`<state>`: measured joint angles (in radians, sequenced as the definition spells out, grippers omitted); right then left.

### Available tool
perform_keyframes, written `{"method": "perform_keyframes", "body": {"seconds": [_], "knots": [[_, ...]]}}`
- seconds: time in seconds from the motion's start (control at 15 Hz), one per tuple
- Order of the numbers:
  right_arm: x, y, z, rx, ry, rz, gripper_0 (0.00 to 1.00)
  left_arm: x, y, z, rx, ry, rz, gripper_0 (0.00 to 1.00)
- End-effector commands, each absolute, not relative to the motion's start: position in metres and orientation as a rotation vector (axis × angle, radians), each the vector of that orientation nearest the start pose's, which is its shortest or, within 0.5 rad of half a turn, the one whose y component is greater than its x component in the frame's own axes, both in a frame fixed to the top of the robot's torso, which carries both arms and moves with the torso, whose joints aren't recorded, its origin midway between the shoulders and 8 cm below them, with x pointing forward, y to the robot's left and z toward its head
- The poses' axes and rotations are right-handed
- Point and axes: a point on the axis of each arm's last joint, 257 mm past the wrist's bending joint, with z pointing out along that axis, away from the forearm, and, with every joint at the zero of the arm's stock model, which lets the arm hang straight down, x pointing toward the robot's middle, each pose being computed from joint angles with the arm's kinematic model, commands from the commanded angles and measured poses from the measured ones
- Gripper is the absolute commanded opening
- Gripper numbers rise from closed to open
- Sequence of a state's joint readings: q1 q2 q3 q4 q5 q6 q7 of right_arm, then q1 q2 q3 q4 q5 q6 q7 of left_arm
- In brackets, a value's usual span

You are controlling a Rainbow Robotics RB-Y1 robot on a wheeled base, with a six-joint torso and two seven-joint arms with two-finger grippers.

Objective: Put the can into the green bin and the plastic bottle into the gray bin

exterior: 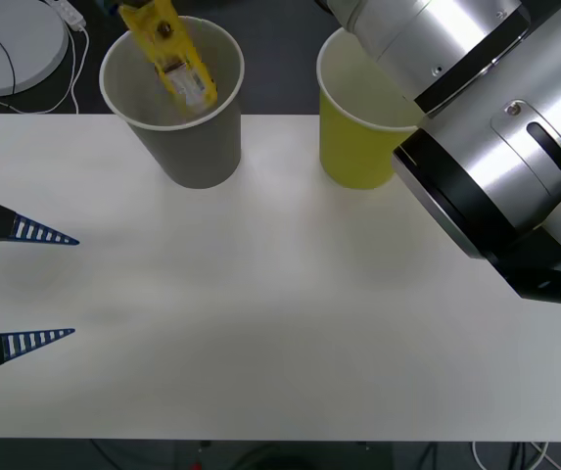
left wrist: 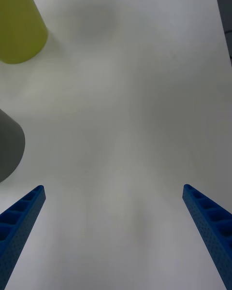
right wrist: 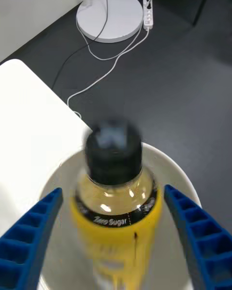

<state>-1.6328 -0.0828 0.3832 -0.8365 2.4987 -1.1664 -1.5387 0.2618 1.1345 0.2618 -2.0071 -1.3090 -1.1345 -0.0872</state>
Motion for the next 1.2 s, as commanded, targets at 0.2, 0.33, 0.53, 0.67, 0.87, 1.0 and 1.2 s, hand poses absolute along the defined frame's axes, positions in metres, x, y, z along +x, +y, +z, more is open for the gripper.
{"method": "perform_keyframes", "body": {"seconds": [0.2, 0.33, 0.53, 0.67, 0.87, 1.0, 1.2], "knots": [[0.599, 0.16, 0.073, -0.943, 1.931, 0.179, 1.0, 0.341, 0.286, -0.167, 1.762, 1.444, -0.118, 1.0], [0.6, 0.16, 0.073, -0.941, 1.93, 0.179, 1.0, 0.341, 0.286, -0.167, 1.762, 1.444, -0.118, 1.0], [0.599, 0.161, 0.073, -0.942, 1.93, 0.183, 1.0, 0.341, 0.286, -0.167, 1.762, 1.444, -0.118, 1.0], [0.601, 0.158, 0.076, -0.934, 1.927, 0.186, 1.0, 0.341, 0.286, -0.167, 1.762, 1.444, -0.118, 1.0], [0.604, 0.149, 0.091, -0.918, 1.912, 0.208, 1.0, 0.341, 0.286, -0.167, 1.762, 1.444, -0.118, 1.0], [0.604, 0.143, 0.101, -0.921, 1.893, 0.229, 1.0, 0.341, 0.286, -0.167, 1.762, 1.444, -0.118, 1.0], [0.602, 0.133, 0.108, -0.923, 1.846, 0.246, 1.0, 0.341, 0.286, -0.167, 1.762, 1.444, -0.118, 1.0]]}}
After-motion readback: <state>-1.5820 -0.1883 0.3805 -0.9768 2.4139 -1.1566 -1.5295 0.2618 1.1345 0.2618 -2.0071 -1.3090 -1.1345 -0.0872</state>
